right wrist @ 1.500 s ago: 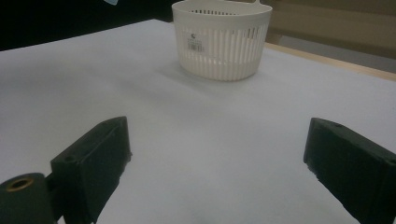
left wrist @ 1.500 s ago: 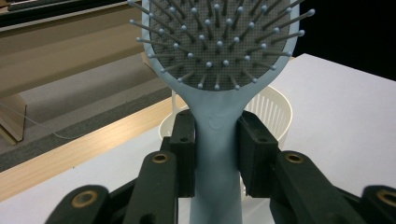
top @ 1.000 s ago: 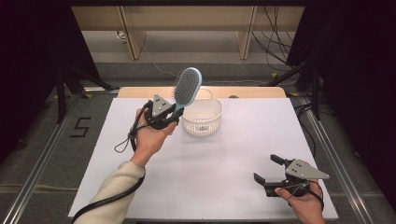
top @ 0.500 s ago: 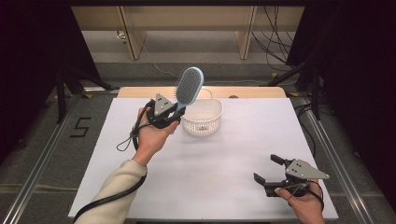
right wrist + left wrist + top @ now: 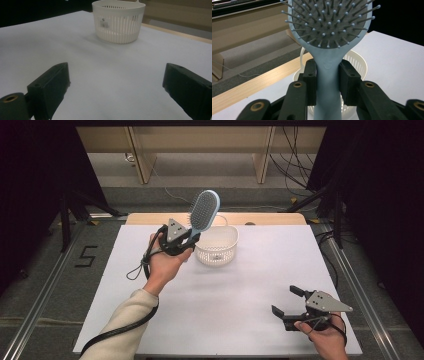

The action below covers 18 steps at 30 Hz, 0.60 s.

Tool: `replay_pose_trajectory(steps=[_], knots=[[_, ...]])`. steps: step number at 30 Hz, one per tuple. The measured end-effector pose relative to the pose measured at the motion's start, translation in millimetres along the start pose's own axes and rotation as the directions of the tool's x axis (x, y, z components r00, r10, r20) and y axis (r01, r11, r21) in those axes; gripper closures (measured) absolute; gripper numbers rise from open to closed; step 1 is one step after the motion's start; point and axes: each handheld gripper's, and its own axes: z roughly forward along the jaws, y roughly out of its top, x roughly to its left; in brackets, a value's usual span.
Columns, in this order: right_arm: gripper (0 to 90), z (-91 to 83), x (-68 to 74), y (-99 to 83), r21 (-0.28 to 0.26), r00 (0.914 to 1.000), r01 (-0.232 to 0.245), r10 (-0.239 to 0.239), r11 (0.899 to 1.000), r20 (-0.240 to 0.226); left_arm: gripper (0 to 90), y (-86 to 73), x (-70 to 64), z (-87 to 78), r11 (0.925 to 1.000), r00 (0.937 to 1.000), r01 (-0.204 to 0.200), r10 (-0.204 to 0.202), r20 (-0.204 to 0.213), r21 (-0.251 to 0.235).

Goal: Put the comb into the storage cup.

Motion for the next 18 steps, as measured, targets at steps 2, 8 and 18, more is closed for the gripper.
replay_pose_trajectory(steps=[2, 8, 18], knots=[[7.9, 0.0, 0.0, 0.0, 0.0, 1.0, 0.0, 0.0, 1.0, 0.0, 69.8, 0.7, -0.3, 0.6, 1.0, 1.0, 0.002, -0.002, 0.001, -0.001], [7.9, 0.0, 0.0, -0.1, 0.0, 1.0, 0.0, 0.0, 1.0, 0.0, 69.8, 2.0, 0.0, 2.0, 1.0, 1.0, 0.001, -0.001, 0.001, 0.0], [7.9, -0.1, 0.2, 0.0, 0.0, 1.0, -0.001, 0.001, 1.0, -0.001, 69.8, 3.9, -0.2, 3.9, 1.0, 1.0, 0.0, 0.001, 0.002, -0.001]])
